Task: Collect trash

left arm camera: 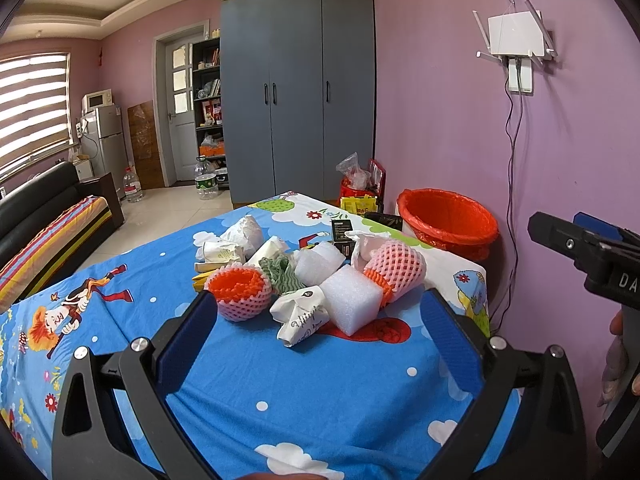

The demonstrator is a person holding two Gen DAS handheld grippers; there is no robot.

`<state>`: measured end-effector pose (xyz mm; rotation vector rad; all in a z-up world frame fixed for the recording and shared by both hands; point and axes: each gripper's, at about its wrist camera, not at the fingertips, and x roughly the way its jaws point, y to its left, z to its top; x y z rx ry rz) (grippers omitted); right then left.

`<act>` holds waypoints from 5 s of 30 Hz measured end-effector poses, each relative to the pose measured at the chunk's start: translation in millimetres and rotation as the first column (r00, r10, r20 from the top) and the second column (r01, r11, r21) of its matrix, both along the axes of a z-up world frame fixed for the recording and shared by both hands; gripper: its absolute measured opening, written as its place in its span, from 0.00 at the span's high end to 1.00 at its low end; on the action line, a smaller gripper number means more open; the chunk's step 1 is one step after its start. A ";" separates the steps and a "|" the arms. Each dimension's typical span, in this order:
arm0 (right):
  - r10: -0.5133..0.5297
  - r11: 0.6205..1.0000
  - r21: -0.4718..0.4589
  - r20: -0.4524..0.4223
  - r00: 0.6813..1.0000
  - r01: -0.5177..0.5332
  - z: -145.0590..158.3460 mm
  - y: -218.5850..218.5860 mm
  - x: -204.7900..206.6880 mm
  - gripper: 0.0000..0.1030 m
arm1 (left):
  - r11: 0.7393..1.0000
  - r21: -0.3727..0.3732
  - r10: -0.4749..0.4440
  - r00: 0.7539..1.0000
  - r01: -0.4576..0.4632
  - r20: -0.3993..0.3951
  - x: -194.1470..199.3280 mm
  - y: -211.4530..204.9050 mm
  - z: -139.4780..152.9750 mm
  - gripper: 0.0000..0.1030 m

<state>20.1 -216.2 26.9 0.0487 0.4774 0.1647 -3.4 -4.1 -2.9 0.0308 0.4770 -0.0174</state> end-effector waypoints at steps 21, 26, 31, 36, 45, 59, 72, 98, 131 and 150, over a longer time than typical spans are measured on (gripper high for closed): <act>-0.002 1.000 0.009 -0.001 1.000 0.002 -0.1 0.8 -1.6 0.07 | 1.000 0.004 -0.010 1.000 0.010 -0.002 -2.4 -1.1 -1.0 0.05; -0.004 1.000 0.010 -0.001 1.000 0.004 -0.7 4.4 -2.0 0.07 | 1.000 0.006 -0.016 1.000 0.016 -0.004 -2.5 -2.7 -3.8 0.05; 0.010 1.000 0.009 -0.003 1.000 -0.010 -8.8 10.7 -5.9 0.07 | 1.000 0.006 -0.014 1.000 0.014 0.004 -2.2 1.9 -7.0 0.05; 0.040 0.999 0.001 -0.029 0.999 -0.040 -32.9 18.3 4.0 0.07 | 0.999 0.033 0.024 0.999 -0.024 -0.026 7.7 17.2 -22.3 0.05; 0.111 0.994 0.015 -0.179 0.978 -0.110 -93.7 51.1 46.3 0.07 | 0.991 -0.015 0.127 0.975 -0.132 -0.183 42.8 72.6 -67.1 0.05; 0.124 0.992 0.039 -0.291 0.949 -0.118 -124.1 58.0 119.9 0.16 | 0.991 -0.080 0.082 0.952 -0.110 -0.296 89.7 83.9 -97.6 0.06; 0.099 0.988 0.142 -0.321 0.942 -0.056 -127.5 25.0 165.2 0.17 | 0.999 0.008 -0.034 0.932 0.040 -0.360 139.7 30.8 -112.6 0.17; 0.163 0.977 0.174 -0.234 0.958 -0.123 -121.7 19.9 161.3 0.63 | 0.989 0.144 0.003 0.959 0.040 -0.282 134.0 18.8 -110.7 0.46; -0.138 0.970 0.185 -0.123 0.983 0.159 -102.7 -130.1 200.4 0.63 | 0.940 0.060 -0.326 0.936 0.336 -0.134 255.9 -135.8 -17.1 0.45; -0.232 0.965 0.091 -0.133 0.964 0.245 -136.9 -175.1 298.3 0.35 | 0.915 0.038 -0.390 0.906 0.401 -0.162 403.5 -241.8 -37.4 0.29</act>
